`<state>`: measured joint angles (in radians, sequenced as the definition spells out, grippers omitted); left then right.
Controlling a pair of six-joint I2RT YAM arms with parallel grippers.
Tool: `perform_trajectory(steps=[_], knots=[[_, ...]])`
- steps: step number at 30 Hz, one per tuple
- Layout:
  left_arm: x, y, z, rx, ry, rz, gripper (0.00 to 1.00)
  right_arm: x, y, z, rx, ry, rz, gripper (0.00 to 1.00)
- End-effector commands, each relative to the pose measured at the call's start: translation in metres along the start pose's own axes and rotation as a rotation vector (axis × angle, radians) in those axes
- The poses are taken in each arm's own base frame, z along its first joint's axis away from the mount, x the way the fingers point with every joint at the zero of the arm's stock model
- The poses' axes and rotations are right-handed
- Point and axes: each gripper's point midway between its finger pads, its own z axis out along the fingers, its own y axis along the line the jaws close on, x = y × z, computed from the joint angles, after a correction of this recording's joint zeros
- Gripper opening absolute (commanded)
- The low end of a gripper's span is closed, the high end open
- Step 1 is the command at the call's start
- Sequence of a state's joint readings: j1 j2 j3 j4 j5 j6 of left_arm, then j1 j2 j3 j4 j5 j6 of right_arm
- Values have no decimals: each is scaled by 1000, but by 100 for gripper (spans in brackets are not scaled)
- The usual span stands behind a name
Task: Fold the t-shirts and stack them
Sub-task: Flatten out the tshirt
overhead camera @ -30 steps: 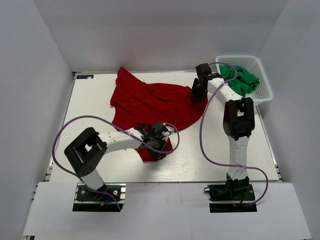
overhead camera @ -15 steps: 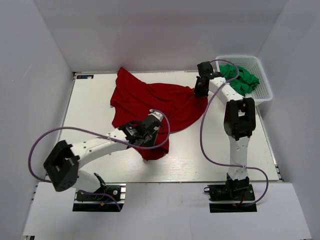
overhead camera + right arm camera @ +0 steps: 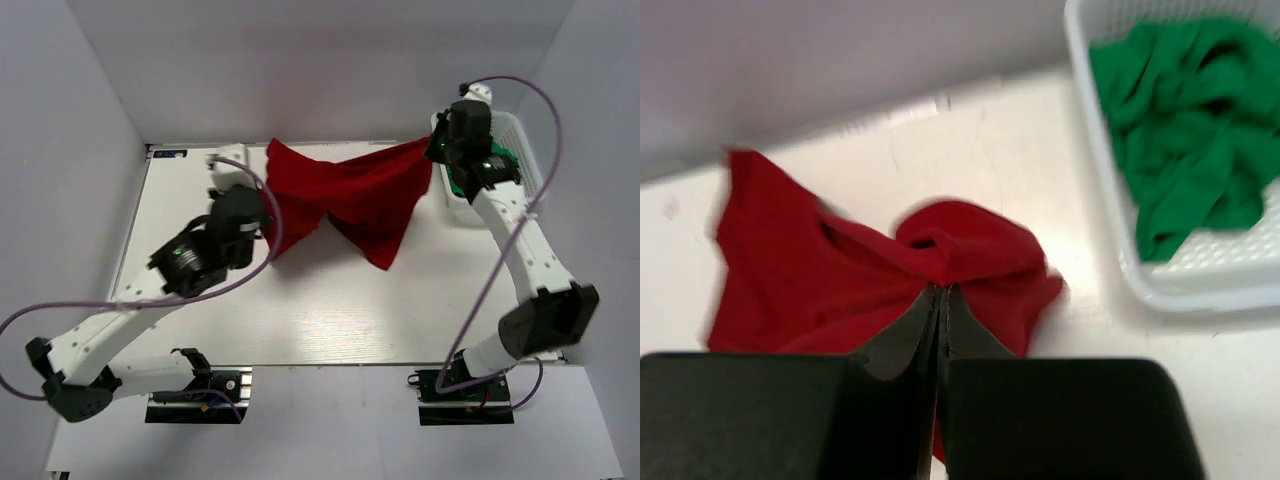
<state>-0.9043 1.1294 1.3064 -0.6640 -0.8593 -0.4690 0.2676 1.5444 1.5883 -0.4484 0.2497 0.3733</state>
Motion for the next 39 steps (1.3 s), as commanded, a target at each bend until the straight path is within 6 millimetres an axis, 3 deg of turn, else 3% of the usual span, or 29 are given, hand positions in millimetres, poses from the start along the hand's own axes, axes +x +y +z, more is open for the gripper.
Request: perform_trajectory(steps=[1, 2, 3, 7, 8, 10, 11, 13, 15, 17, 18, 21, 24, 25, 27, 28, 29, 30, 31, 32, 34, 37, 39], knots=[[-110, 48, -36, -148, -322, -135, 0, -69, -8, -45, 35, -230, -37, 0], [-135, 65, -53, -159, -384, -104, 0, -83, -10, -65, 39, -269, -44, 0], [-164, 69, -67, -127, -477, -188, 0, -103, -7, -81, 29, -319, -55, 0], [-232, 87, -120, 3, -651, -237, 0, -147, -2, -142, -12, -453, -74, 0], [-245, 76, -131, 99, -688, -216, 0, -159, -1, -171, -38, -510, -78, 0], [-269, 72, -157, 225, -739, -222, 0, -174, 2, -204, -77, -578, -78, 0], [-288, 68, -180, 327, -795, -227, 0, -180, 9, -229, -134, -618, -89, 0], [-301, 66, -201, 414, -839, -213, 0, -187, 10, -260, -172, -671, -88, 0], [-319, 80, -226, 453, -896, -242, 0, -192, 17, -300, -257, -733, -102, 0], [-328, 84, -243, 501, -932, -254, 0, -194, 25, -325, -324, -763, -126, 0], [-327, 85, -247, 515, -935, -246, 0, -191, 28, -341, -367, -775, -131, 0], [-320, 83, -248, 542, -921, -248, 0, -179, 47, -363, -507, -763, -179, 0], [-305, 65, -226, 533, -868, -219, 0, -171, 55, -360, -559, -723, -182, 0], [-299, 59, -215, 517, -837, -221, 0, -162, 71, -349, -637, -664, -210, 0], [-291, 54, -199, 476, -801, -211, 0, -155, 90, -353, -756, -621, -232, 0], [-285, 45, -187, 461, -779, -200, 0, -147, 108, -338, -845, -554, -248, 0], [-283, 44, -184, 451, -775, -201, 0, -140, 121, -346, -945, -521, -269, 0], [-277, 41, -174, 425, -752, -193, 0, -138, 128, -342, -989, -497, -272, 0], [-270, 38, -166, 409, -735, -186, 0, -130, 142, -322, -1063, -402, -244, 0], [-266, 34, -158, 396, -722, -179, 0, -120, 152, -325, -1151, -350, -271, 0], [-250, 28, -139, 347, -680, -162, 0, -106, 169, -305, -1275, -243, -276, 0], [-229, 26, -115, 270, -624, -139, 0, -87, 192, -289, -1369, -149, -253, 0], [-214, 26, -99, 208, -588, -125, 0, -67, 200, -264, -1368, -91, -243, 0]])
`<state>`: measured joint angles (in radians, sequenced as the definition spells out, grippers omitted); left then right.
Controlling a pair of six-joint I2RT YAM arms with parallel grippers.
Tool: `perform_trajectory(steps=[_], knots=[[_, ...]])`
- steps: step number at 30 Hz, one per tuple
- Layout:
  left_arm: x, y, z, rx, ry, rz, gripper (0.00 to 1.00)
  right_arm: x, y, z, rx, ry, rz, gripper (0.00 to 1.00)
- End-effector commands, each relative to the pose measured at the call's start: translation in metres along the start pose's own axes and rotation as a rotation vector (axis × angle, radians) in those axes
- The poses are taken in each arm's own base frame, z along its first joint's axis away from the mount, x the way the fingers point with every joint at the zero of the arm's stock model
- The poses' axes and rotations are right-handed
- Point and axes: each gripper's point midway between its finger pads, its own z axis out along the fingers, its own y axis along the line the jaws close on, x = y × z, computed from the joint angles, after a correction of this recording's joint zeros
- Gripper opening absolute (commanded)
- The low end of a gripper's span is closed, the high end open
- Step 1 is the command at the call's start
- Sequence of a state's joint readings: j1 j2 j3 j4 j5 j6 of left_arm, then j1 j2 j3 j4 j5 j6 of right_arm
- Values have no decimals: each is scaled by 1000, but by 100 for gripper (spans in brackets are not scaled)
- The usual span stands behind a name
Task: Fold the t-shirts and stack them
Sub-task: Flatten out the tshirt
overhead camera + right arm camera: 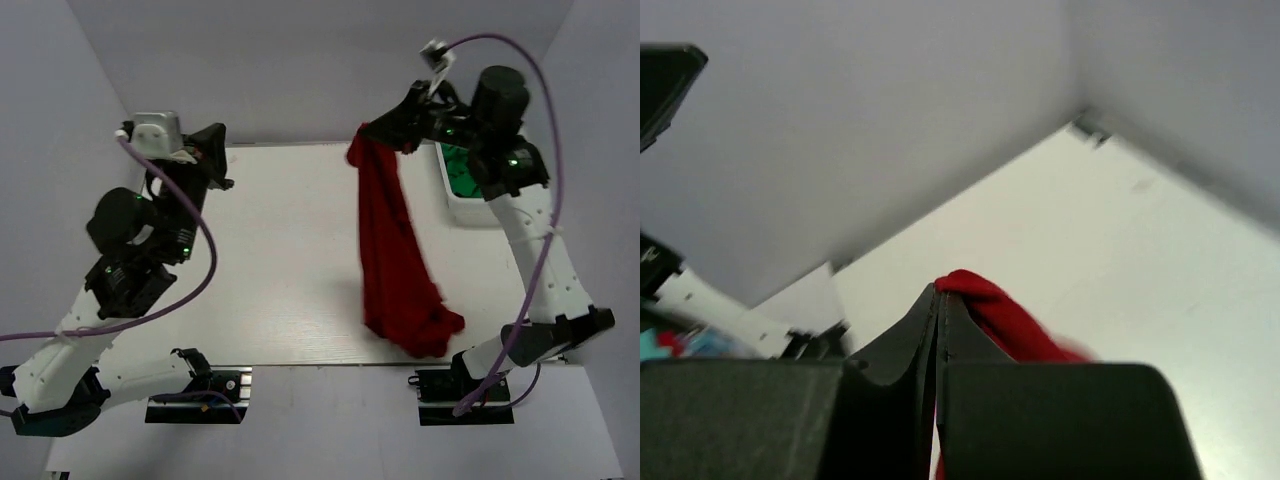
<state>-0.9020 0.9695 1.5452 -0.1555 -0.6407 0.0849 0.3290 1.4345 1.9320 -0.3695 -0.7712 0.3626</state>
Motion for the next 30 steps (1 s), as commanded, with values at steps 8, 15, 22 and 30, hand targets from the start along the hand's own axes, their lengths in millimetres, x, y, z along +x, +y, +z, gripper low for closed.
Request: perform_trajectory(steps=[8, 15, 22, 30], knots=[[110, 34, -12, -287, 231, -19, 25, 123, -79, 61, 178, 205, 156, 0], [258, 23, -31, -342, 601, 55, 100, 217, -165, 29, 572, 321, 218, 0], [377, 59, -47, -471, 907, 119, 100, 300, -227, -28, 915, 497, 304, 0], [437, 106, -73, -548, 1067, -124, 100, 332, -255, -72, 1067, 557, 355, 0]])
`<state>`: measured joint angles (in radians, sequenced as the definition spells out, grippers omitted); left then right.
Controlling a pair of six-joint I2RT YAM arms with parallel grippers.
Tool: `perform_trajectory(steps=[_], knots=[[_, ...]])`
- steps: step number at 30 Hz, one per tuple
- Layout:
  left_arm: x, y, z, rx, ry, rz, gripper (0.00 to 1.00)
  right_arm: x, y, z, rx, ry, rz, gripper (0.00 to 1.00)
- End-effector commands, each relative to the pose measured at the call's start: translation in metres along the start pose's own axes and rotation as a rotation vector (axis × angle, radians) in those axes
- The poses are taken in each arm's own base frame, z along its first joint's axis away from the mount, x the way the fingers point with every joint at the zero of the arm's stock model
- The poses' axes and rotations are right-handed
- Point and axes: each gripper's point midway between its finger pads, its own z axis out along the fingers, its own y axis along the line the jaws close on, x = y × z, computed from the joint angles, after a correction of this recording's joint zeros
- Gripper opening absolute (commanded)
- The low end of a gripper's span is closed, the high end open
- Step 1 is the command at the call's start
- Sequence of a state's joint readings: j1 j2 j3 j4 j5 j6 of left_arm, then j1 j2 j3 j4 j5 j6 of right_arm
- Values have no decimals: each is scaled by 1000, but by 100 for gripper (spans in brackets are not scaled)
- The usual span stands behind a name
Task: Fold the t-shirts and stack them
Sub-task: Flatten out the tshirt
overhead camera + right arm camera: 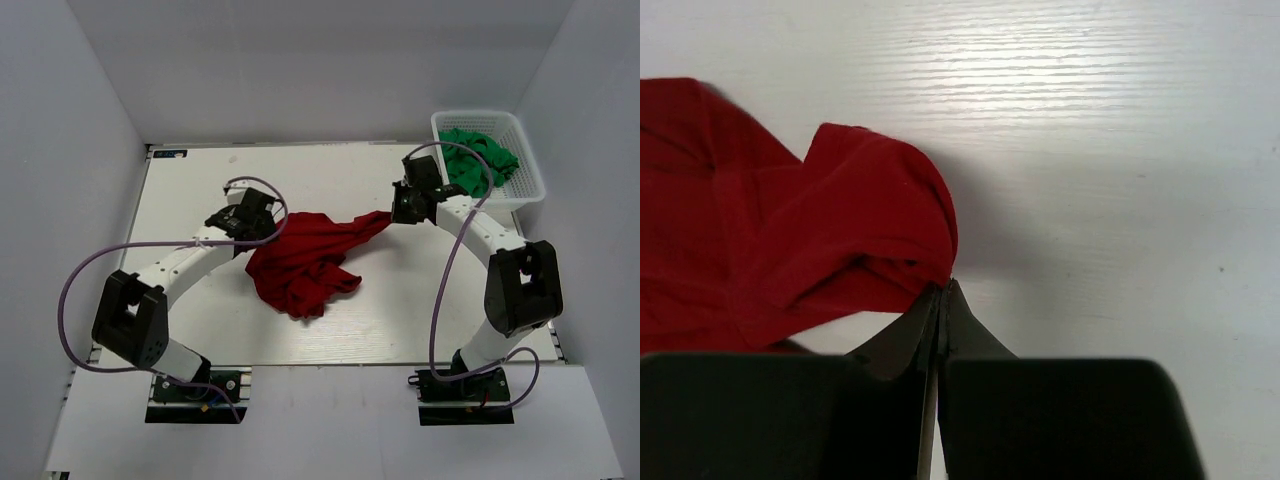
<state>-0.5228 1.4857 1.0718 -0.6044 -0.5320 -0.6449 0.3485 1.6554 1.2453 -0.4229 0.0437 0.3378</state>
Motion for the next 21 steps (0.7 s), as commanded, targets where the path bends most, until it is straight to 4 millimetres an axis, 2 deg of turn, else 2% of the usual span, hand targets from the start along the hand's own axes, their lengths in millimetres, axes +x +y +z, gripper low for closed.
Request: perform_trajectory(steps=[1, 2, 3, 4, 5, 9, 11, 12, 14, 17, 21], knots=[[8, -7, -7, 143, 51, -133, 100, -11, -17, 0, 48, -27, 20, 0], [1, -6, -12, 171, 23, -170, 100, -9, -17, 2, 47, -20, 22, 0], [3, -3, -10, 181, 24, -194, 100, -8, -20, 3, 49, -14, 34, 0], [12, 7, -3, 171, 42, -208, 100, -6, -18, 4, 31, -7, 37, 0], [16, 8, 0, 180, 56, -216, 100, -7, -17, 5, 21, -8, 35, 0], [37, -10, 20, 264, 121, -158, 100, -8, -19, 7, 5, 0, 36, 0], [45, -10, 29, 262, 150, -126, 100, -8, -13, 6, -35, 7, 41, 0], [48, -10, 32, 258, 156, -124, 96, -8, -12, 6, -37, 6, 44, 0], [60, -4, 42, 223, 201, -101, 94, -9, -12, 6, -44, 4, 50, 0], [71, 1, 45, 205, 230, -80, 89, -6, -11, 8, -52, 19, 57, 0], [83, 15, 49, 151, 245, -102, 89, -5, -9, 9, -68, 32, 65, 0]])
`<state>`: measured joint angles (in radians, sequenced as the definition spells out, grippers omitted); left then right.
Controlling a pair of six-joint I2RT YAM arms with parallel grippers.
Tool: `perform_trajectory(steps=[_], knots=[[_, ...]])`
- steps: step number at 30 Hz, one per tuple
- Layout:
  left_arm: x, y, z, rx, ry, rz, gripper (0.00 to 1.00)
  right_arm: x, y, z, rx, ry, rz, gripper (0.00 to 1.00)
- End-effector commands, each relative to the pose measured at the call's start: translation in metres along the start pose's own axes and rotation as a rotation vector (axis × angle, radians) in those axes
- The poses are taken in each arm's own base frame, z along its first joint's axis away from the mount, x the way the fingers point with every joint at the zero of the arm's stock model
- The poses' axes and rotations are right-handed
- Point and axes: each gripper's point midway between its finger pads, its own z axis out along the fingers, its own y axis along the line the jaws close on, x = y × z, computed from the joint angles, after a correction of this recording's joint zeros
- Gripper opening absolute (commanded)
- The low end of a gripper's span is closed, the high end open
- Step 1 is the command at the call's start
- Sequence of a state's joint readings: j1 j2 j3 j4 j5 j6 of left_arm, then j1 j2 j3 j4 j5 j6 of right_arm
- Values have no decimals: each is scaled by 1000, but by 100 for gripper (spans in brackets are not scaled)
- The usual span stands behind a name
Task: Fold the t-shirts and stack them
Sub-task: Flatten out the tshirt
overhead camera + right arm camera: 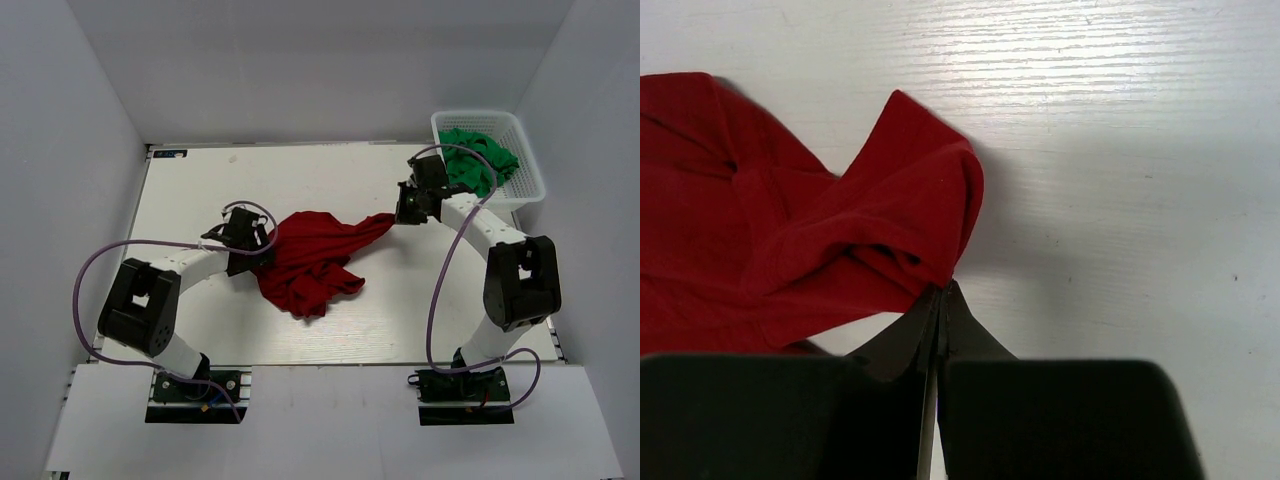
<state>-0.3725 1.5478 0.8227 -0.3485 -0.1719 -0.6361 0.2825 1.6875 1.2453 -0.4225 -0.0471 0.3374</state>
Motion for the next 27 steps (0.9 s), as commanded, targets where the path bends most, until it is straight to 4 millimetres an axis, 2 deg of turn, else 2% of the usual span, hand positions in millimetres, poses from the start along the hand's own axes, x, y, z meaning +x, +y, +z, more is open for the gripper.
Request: perform_trajectory(steps=[1, 4, 7, 8, 10, 11, 12, 14, 15, 17, 19, 20, 23, 27], knots=[[4, 9, 0, -13, 0, -13, 88, -8, 5, 1, -33, -11, 13, 0], [16, 11, 6, 0, 23, -11, 82, -7, 5, 3, -30, -2, 12, 0], [10, 2, 7, 40, 5, -17, 80, -10, 4, 2, -31, -8, 9, 0], [7, 0, 5, 41, 4, -17, 84, -13, -3, 1, -21, -13, 24, 0], [-1, 2, -1, -1, 5, -27, 91, -8, 3, 2, -23, -4, 8, 0], [-4, 3, -6, -5, -9, -29, 98, -8, 2, 2, -19, -2, 6, 0], [-17, -3, -21, 31, -57, -39, 99, -7, 2, 3, -17, -1, 5, 0], [-28, -7, -40, 73, -115, -40, 99, -8, 1, 3, -17, -1, 2, 0], [-38, -8, -57, 106, -176, -53, 99, -6, 1, 5, -15, 10, 1, 0], [-45, -6, -66, 107, -218, -62, 99, -6, 3, 5, -27, 12, 2, 0], [-44, 6, -64, 54, -220, -79, 99, -5, 4, 5, -34, 13, 1, 0], [-32, 18, -53, -6, -165, -84, 99, -4, 3, 7, -33, 14, 6, 0], [-21, 34, -37, -110, -103, -114, 99, -4, -2, 7, -10, 14, 13, 0], [-17, 33, -27, -80, -106, -140, 99, -2, -4, 10, -4, 29, 16, 0]])
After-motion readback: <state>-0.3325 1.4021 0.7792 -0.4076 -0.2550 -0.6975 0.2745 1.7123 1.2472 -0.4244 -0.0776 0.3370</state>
